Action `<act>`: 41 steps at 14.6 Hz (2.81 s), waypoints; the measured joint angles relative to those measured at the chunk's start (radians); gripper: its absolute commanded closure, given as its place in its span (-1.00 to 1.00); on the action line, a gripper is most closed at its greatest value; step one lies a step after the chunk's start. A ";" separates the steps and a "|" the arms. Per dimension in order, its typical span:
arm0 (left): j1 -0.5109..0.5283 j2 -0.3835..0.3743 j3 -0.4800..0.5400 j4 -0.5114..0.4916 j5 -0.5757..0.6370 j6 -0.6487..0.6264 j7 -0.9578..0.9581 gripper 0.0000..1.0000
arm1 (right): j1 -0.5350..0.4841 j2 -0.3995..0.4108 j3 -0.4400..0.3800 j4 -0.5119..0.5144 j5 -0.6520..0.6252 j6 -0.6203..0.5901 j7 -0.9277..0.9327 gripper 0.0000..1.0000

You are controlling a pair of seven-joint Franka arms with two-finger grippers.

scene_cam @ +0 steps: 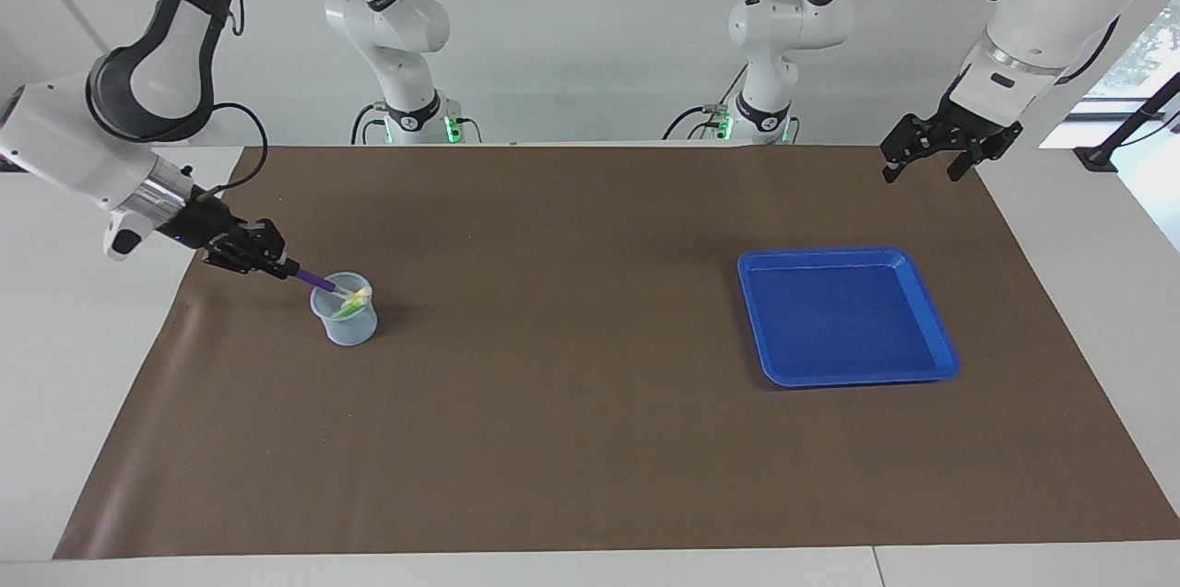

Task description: Transfer and insert pens with both arms

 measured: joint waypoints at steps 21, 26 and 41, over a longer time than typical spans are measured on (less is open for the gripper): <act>-0.011 0.000 -0.003 -0.027 0.000 0.036 0.000 -1.00 | 0.104 -0.066 0.013 0.221 -0.230 -0.187 0.061 -1.00; -0.010 0.000 -0.002 -0.027 0.000 0.036 0.000 -1.00 | 0.240 -0.190 0.020 0.256 -0.449 -0.329 0.299 -1.00; -0.010 0.000 -0.002 -0.027 0.000 0.037 0.000 -1.00 | 0.293 -0.192 0.002 0.257 -0.534 -0.313 0.381 -1.00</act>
